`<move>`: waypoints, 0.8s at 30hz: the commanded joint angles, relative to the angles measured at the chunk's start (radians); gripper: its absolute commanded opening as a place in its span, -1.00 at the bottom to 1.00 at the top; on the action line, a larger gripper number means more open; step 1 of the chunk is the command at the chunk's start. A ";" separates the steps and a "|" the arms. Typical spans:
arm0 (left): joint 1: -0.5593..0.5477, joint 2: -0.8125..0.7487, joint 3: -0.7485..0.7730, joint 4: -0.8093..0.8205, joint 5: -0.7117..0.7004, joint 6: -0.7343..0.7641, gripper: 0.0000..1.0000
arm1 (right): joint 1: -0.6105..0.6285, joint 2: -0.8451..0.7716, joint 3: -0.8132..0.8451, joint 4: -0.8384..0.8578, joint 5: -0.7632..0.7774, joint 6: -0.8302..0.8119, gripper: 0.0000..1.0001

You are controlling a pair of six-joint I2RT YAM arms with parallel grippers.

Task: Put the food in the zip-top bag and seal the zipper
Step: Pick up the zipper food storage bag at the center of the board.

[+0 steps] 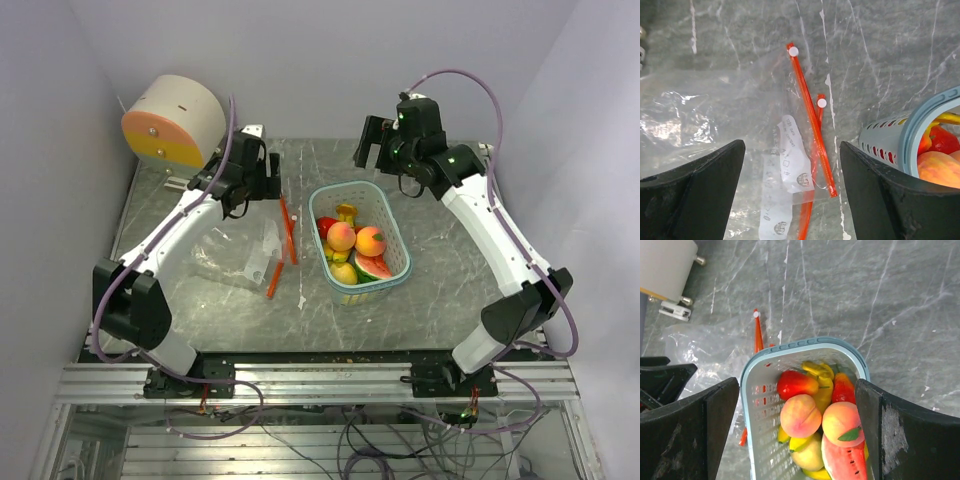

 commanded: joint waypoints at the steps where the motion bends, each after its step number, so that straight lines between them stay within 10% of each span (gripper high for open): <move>1: -0.012 0.009 -0.007 0.061 -0.017 -0.075 0.75 | 0.006 0.017 0.035 -0.012 0.080 -0.029 1.00; 24: -0.094 0.328 0.002 0.048 -0.219 -0.269 0.51 | -0.202 0.028 -0.018 -0.028 -0.287 -0.194 1.00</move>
